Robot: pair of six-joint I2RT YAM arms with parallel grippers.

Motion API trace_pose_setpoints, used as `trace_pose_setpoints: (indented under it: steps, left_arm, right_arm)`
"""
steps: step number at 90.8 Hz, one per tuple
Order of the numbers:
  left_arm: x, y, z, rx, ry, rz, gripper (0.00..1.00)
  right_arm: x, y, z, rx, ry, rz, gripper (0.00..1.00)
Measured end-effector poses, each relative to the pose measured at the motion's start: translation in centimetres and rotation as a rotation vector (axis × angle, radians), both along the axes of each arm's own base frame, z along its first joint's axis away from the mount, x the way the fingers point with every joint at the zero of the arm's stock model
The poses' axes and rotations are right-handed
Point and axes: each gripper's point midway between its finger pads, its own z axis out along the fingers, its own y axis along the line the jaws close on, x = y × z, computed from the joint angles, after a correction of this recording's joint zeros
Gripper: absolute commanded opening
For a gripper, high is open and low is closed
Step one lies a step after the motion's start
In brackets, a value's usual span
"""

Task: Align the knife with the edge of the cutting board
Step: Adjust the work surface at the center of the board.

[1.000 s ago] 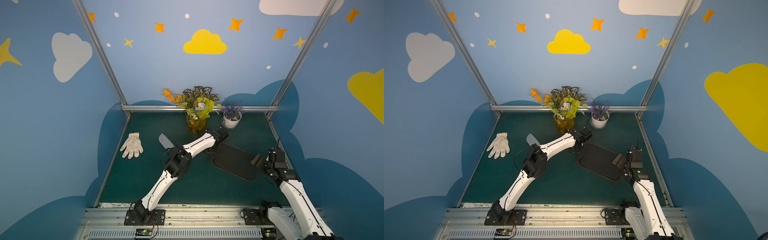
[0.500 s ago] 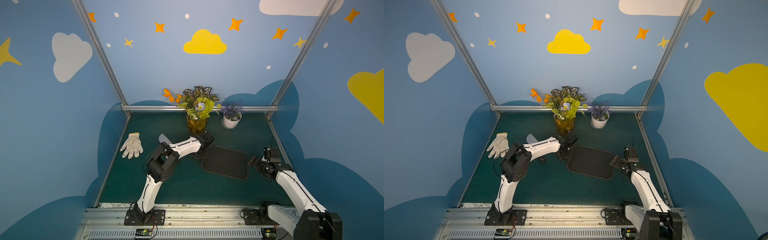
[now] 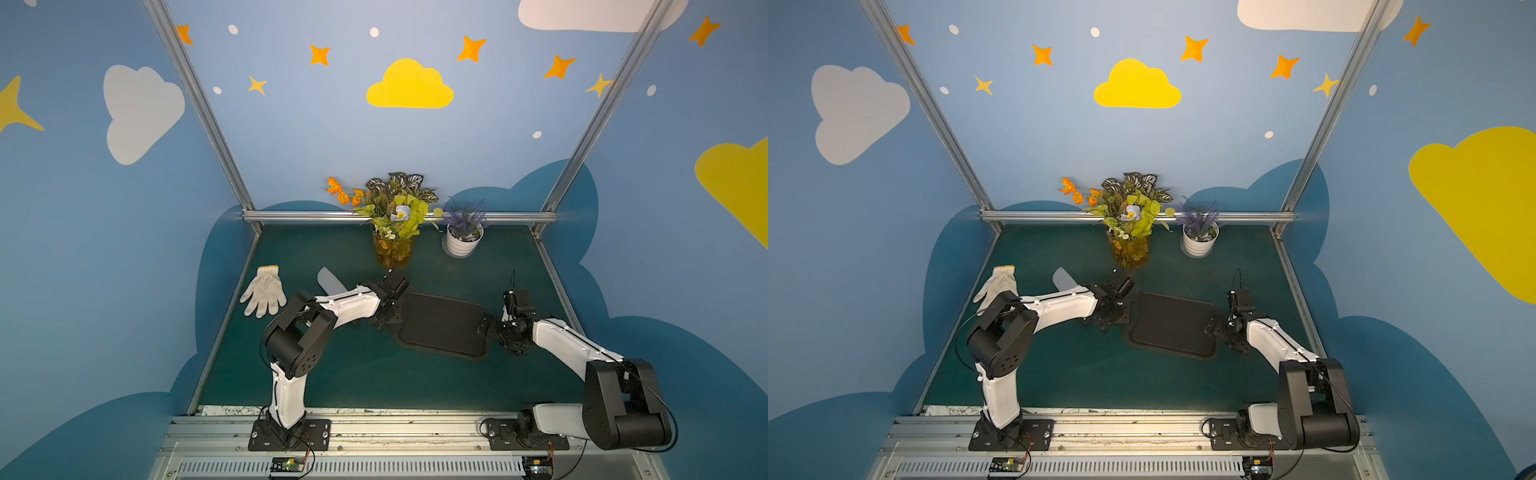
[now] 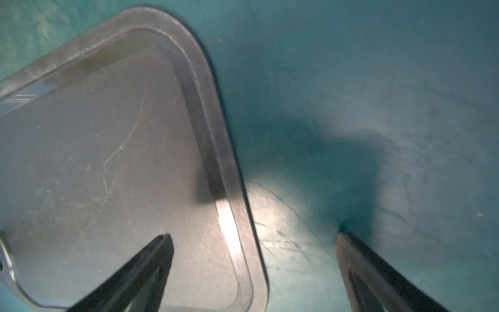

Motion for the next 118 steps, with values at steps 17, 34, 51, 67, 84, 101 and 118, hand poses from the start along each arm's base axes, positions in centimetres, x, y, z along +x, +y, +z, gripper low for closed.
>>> trace_pose_setpoints:
  steps: [17,34,51,67,84,101,118]
  left_arm:
    - [-0.4,1.0,0.1,-0.034,-0.010,0.018,0.19]
    - [-0.8,2.0,0.1,-0.047,-0.007,0.033,0.20]
    - [-0.8,1.9,0.1,-0.060,-0.009,0.030,0.22]
    - [-1.4,2.5,0.3,-0.052,0.006,0.034,0.30]
    - [-2.8,4.4,0.5,0.010,0.050,0.035,0.50]
    - [-3.3,5.3,0.5,0.045,0.069,0.038,0.69]
    - [-3.6,5.8,0.6,0.059,0.079,0.040,0.83]
  right_arm:
    - [0.9,0.8,-0.2,-0.040,0.009,0.019,0.98]
    - [1.3,0.9,-0.2,-0.056,0.010,0.013,0.98]
    - [1.4,0.9,-0.3,-0.058,0.016,0.009,0.98]
    - [1.8,1.0,-0.4,-0.063,0.045,0.008,0.98]
    - [2.5,1.2,-0.6,-0.070,0.088,0.019,0.98]
    - [3.1,1.6,-0.7,-0.072,0.119,0.033,0.98]
    - [3.6,2.4,-0.8,-0.086,0.121,0.063,0.98]
